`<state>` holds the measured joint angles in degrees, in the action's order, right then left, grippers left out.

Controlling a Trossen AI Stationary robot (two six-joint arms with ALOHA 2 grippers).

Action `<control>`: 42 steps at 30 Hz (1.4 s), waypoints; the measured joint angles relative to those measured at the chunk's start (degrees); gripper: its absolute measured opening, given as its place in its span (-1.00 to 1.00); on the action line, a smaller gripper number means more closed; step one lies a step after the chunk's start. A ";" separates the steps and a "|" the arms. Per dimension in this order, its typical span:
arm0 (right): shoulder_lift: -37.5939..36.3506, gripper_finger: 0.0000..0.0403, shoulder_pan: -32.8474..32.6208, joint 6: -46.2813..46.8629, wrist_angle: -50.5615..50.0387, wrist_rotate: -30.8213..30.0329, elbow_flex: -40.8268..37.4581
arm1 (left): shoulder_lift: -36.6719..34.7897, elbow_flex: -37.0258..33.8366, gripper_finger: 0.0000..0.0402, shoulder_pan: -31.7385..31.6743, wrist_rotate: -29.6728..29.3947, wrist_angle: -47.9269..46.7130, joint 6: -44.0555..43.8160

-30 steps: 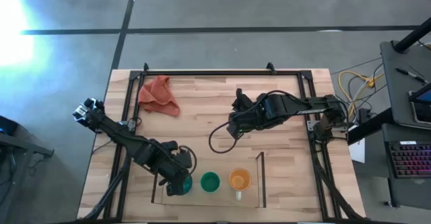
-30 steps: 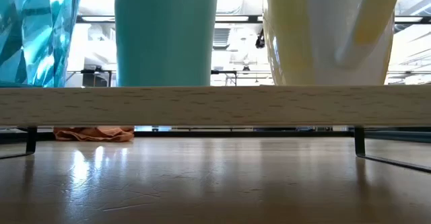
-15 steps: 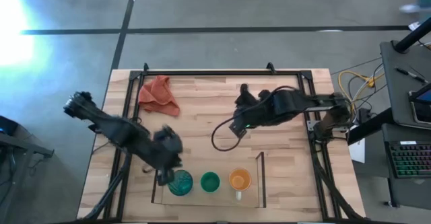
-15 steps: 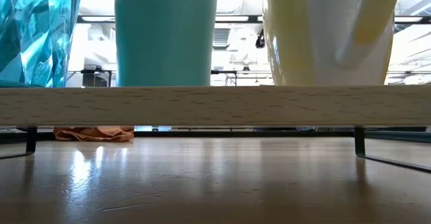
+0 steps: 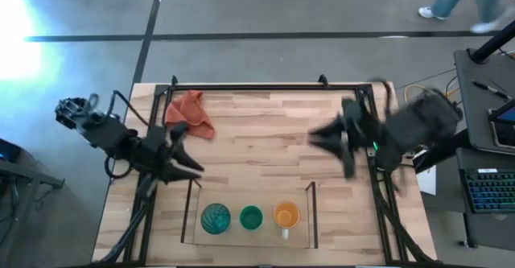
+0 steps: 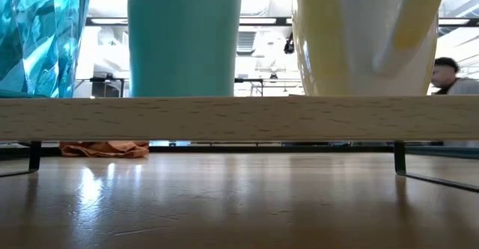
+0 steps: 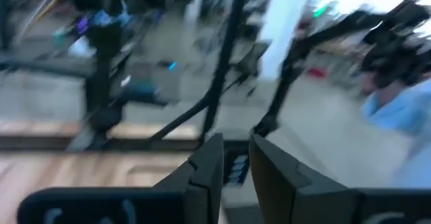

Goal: Stack small to large cups/mugs on shelf
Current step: Return to Home Position

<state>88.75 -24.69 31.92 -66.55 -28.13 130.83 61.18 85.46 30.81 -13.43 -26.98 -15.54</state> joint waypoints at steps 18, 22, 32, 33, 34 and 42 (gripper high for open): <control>-29.31 -0.48 10.42 -14.49 51.75 16.53 -58.86 | -29.04 -38.74 -0.71 -46.49 38.71 25.84 0.64; -40.58 -0.48 12.44 -14.99 61.54 19.55 -73.27 | -34.79 -43.31 -0.71 -55.17 43.56 19.98 -2.30; -57.18 -0.48 12.64 -15.43 80.90 18.00 -100.50 | -51.99 -60.58 -0.71 -57.71 39.56 23.84 -9.25; -58.17 -0.48 12.63 -15.13 80.66 18.19 -101.85 | -53.44 -62.18 -0.71 -57.72 39.62 23.13 -10.05; -59.05 -0.48 12.72 -14.57 80.54 17.88 -103.27 | -54.93 -63.33 -0.71 -57.72 39.70 23.38 -11.01; -63.68 -0.48 12.76 -13.39 87.91 17.55 -113.24 | -59.29 -70.50 -0.71 -57.81 37.69 26.05 -13.90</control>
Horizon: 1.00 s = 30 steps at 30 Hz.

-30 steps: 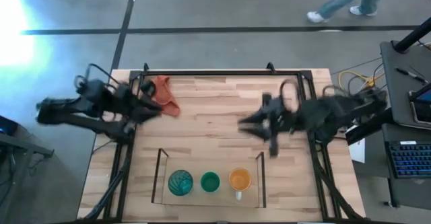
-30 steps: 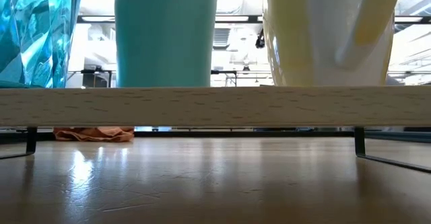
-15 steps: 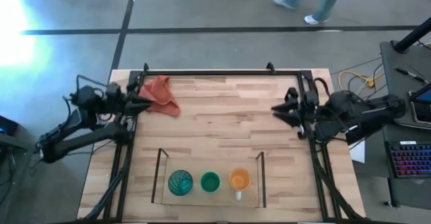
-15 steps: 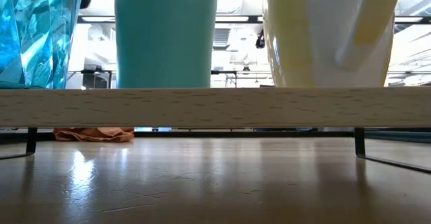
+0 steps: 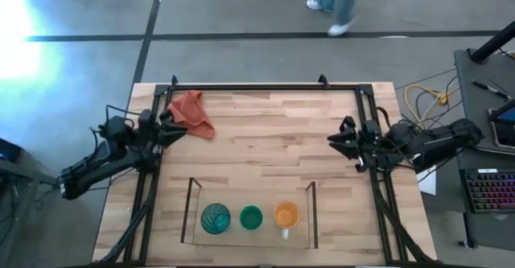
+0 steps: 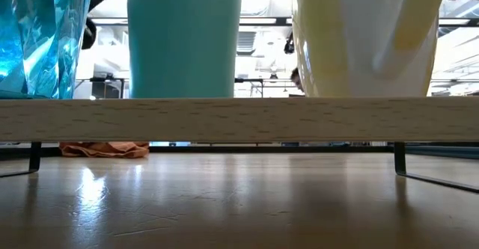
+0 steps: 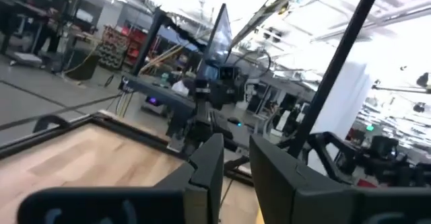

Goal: Stack small to large cups/mugs on shelf
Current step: Return to Home Position

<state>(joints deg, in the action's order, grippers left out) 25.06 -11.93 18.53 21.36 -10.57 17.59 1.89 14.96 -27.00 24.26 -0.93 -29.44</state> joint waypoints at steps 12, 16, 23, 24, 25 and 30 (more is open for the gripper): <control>-1.91 -0.48 -0.03 0.70 0.80 0.38 -8.94 | -0.15 -6.75 -0.71 0.00 -3.86 0.03 1.48; -2.06 -0.48 -0.04 -0.09 0.83 -0.41 -11.43 | -0.33 -10.10 -0.71 0.00 -4.08 -1.67 -0.15; -3.09 -0.48 -0.04 3.26 1.12 -5.87 -16.22 | 1.09 -12.87 -0.71 -0.02 -5.79 -0.14 -1.75; -3.45 -0.48 -0.04 3.67 1.11 -7.62 -16.85 | 1.43 -12.85 -0.71 -0.03 -6.87 -0.52 -1.74; -3.66 -0.48 -0.04 4.23 0.10 -9.73 -17.14 | 1.75 -12.85 -0.71 -0.05 -7.36 -0.61 -1.73; -3.86 -0.48 -0.02 3.64 -5.15 -21.74 -17.08 | 4.68 -12.85 -0.71 -0.02 -7.91 -0.68 -1.76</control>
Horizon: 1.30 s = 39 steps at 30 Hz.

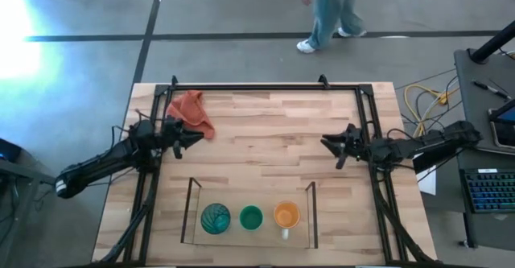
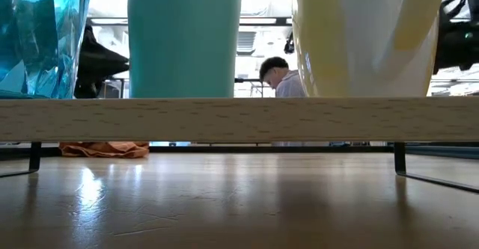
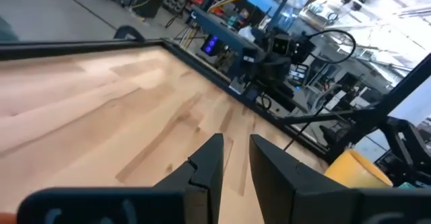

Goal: Stack small to large cups/mugs on shelf
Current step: Return to Home Position

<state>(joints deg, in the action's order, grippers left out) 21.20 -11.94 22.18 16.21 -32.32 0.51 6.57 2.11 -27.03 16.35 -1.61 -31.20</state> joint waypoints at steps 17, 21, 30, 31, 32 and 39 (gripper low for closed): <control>0.25 -0.48 0.00 0.30 -4.42 -4.85 0.00 | 5.21 -0.07 -0.71 0.00 0.03 0.33 0.07; 0.26 -0.48 0.00 0.32 -4.42 -4.85 0.00 | 5.44 -0.09 -0.71 0.00 0.03 0.36 0.07; 0.27 -0.48 0.00 0.32 -4.42 -4.85 0.00 | 5.37 -0.20 -0.71 0.00 0.05 0.97 0.09; 0.26 -0.48 0.00 0.31 -4.42 -4.85 0.00 | 5.33 -0.20 -0.71 0.00 0.08 0.99 0.09; 0.27 -0.48 0.00 0.32 -4.42 -4.85 0.01 | 5.33 -0.20 -0.71 0.00 0.08 0.99 0.09; 0.27 -0.48 -0.01 0.32 -4.42 -4.85 0.02 | 5.33 -0.20 -0.71 0.00 0.08 1.01 0.09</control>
